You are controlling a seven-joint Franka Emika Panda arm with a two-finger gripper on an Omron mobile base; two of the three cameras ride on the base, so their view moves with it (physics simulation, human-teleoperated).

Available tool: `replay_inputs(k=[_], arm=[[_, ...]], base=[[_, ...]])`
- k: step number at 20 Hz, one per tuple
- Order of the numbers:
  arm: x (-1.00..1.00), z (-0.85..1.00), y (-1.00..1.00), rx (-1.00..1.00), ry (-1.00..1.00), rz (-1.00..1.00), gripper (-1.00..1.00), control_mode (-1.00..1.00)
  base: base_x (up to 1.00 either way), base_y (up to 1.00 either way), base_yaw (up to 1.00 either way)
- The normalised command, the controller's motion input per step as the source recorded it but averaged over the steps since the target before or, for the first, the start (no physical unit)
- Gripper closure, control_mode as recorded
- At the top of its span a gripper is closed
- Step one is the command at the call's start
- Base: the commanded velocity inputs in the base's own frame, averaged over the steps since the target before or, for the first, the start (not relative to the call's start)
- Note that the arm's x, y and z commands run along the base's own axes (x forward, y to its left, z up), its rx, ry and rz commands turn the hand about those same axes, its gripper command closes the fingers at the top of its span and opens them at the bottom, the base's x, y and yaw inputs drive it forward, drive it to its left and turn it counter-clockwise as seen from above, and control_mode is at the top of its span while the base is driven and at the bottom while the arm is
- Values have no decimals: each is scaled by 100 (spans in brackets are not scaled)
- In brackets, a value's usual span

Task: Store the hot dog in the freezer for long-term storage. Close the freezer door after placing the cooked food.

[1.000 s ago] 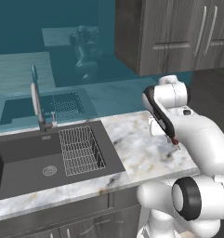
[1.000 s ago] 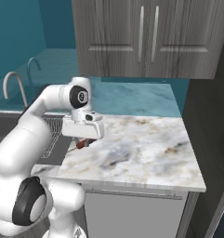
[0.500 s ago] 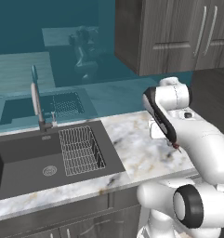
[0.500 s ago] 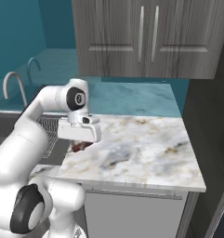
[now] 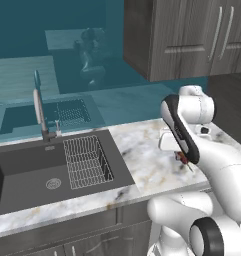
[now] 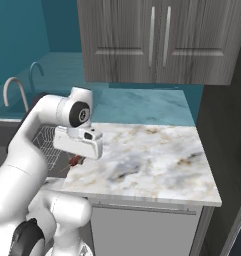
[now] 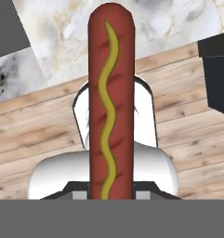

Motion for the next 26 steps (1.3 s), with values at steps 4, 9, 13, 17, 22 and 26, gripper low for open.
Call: replay_inputs(k=[4, 9, 13, 17, 22, 26], arm=[[0, 0, 5, -1, 7, 0, 100, -100], [0, 0, 0, 0, 2, 0, 100, -100], [0, 0, 0, 0, 0, 0, 100, -100], [-1, 0, 0, 0, 0, 0, 100, -100], [-10, 0, 0, 0, 0, 0, 100, 100], [0, 0, 0, 0, 0, 0, 100, 100]], base=[[0, 0, 0], [0, 0, 0], [0, 0, 0], [0, 0, 0], [-27, 0, -1], [-52, 0, -17]])
